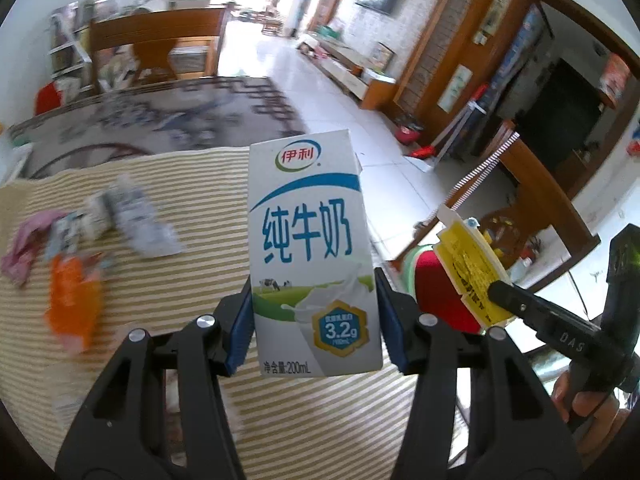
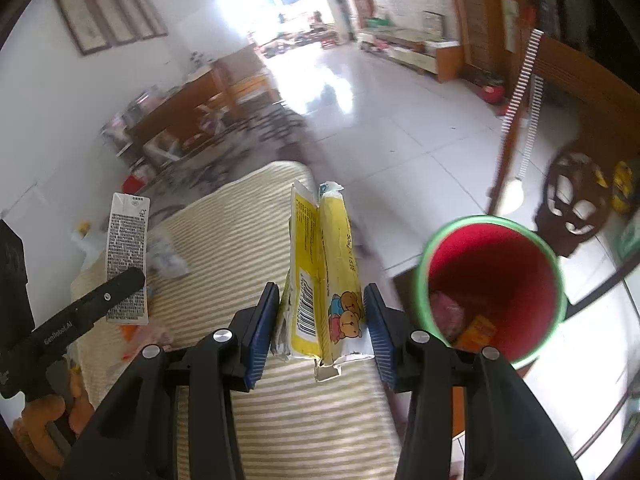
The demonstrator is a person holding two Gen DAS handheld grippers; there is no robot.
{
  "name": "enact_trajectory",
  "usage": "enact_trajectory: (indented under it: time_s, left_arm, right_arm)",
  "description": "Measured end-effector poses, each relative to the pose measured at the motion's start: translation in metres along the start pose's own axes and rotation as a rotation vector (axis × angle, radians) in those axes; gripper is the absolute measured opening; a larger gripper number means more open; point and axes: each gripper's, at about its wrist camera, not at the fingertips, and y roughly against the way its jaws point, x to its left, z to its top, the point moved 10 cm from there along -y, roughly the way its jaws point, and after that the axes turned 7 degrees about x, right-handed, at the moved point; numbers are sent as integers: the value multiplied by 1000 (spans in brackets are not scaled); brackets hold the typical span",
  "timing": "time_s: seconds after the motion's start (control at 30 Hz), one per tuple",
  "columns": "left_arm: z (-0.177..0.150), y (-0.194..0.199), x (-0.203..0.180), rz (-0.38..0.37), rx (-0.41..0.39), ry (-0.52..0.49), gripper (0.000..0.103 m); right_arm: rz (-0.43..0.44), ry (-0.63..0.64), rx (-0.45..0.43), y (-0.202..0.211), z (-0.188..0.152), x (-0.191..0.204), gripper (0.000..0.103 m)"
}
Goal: Collect trash
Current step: 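Carry milk carton and yellow box to the red bucket and release both, then return both grippers to the mattress and grasp the clear plastic bottle with left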
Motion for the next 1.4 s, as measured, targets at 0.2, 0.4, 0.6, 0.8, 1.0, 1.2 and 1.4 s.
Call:
enact_trajectory:
  time_s: [0.2, 0.4, 0.6, 0.8, 1.0, 1.2, 1.4]
  left_arm:
    - [8, -33, -65, -58, 42, -71, 51]
    - [7, -62, -125, -104, 95, -154, 52]
    - [-7, -95, -174, -127, 173, -245, 51]
    - [-11, -120, -205, -119, 216, -322, 51]
    - [-13, -131, -219, -124, 233, -342, 52]
    - [-12, -129, -221, -132, 217, -326, 85]
    - [-12, -108, -203, -105, 175, -261, 85]
  right_arm:
    - [-35, -105, -27, 18, 13, -70, 43]
    - [-49, -182, -45, 30, 18, -120, 43]
    - [-46, -250, -59, 39, 19, -156, 43]
    - [-35, -301, -65, 43, 22, -182, 43]
    - [-33, -310, -68, 43, 25, -193, 44]
    - [-6, -351, -77, 41, 27, -202, 58]
    - [-8, -354, -67, 41, 23, -204, 58]
